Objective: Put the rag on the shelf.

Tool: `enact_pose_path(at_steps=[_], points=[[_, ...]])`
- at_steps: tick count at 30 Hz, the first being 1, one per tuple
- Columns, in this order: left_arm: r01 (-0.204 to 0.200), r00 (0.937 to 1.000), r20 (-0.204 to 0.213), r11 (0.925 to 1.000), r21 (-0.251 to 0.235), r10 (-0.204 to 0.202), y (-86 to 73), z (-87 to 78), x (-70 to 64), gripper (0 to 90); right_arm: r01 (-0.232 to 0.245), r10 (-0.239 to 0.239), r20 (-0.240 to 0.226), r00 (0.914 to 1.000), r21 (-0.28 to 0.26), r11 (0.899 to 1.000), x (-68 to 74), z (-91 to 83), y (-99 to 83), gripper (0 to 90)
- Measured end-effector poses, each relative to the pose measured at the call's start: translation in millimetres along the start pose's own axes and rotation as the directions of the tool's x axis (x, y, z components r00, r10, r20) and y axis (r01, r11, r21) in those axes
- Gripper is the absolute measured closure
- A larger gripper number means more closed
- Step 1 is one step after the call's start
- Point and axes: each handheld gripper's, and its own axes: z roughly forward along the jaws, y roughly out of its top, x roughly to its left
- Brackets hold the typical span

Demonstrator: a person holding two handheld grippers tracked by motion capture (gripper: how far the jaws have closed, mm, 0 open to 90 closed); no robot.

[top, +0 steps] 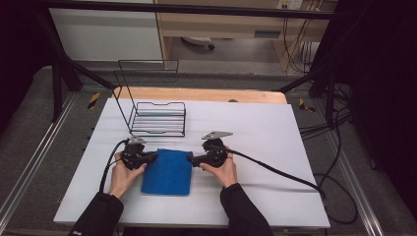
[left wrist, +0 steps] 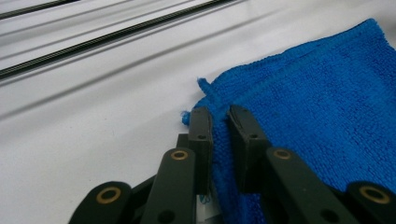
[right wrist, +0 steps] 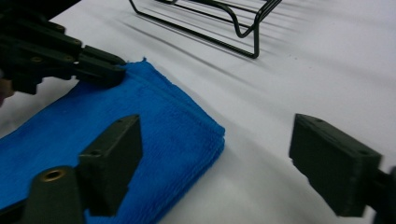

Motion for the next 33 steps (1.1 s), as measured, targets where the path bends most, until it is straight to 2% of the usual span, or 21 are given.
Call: enact_pose_path(at_steps=[4,7,11,19,22,27,33], points=[[-0.001,1.0,0.004,1.0,-0.001,0.001,0.0,0.1,0.4,79.3,-0.008,0.007,0.019,0.9998,0.041,0.999,0.0,18.4,-1.3,32.1],[-0.002,1.0,0.003,1.0,-0.001,0.002,0.0,0.1,0.3,79.3,-0.016,0.016,0.009,0.9998,0.051,0.999,-0.7,24.7,-3.5,41.4],[-0.006,1.0,0.001,1.0,-0.002,0.006,-0.1,0.2,-0.1,79.3,-0.007,0.006,0.012,0.9999,0.071,0.997,-0.5,25.7,-5.6,51.1],[-0.014,0.9999,-0.003,0.9999,-0.004,0.014,-0.2,0.2,-0.4,79.1,-0.045,0.048,-0.029,0.9984,0.087,0.995,1.7,26.6,-6.9,70.1],[-0.001,1.0,0.003,1.0,-0.008,0.001,-0.9,0.1,0.3,79.2,-0.066,0.07,-0.042,0.9966,0.095,0.993,1.6,27.2,-6.9,76.8],[0.016,0.9996,0.022,0.9997,-0.016,-0.016,-1.6,-0.2,2.3,80.0,-0.104,0.11,-0.059,0.9921,0.11,0.989,-0.3,28.3,-5.4,82.8],[0.048,0.9976,0.051,0.9984,-0.029,-0.047,-1.9,-3.6,5.6,84.0,-0.1,0.107,-0.065,0.9921,0.102,0.99,0.4,24.5,-2.9,84.9]])
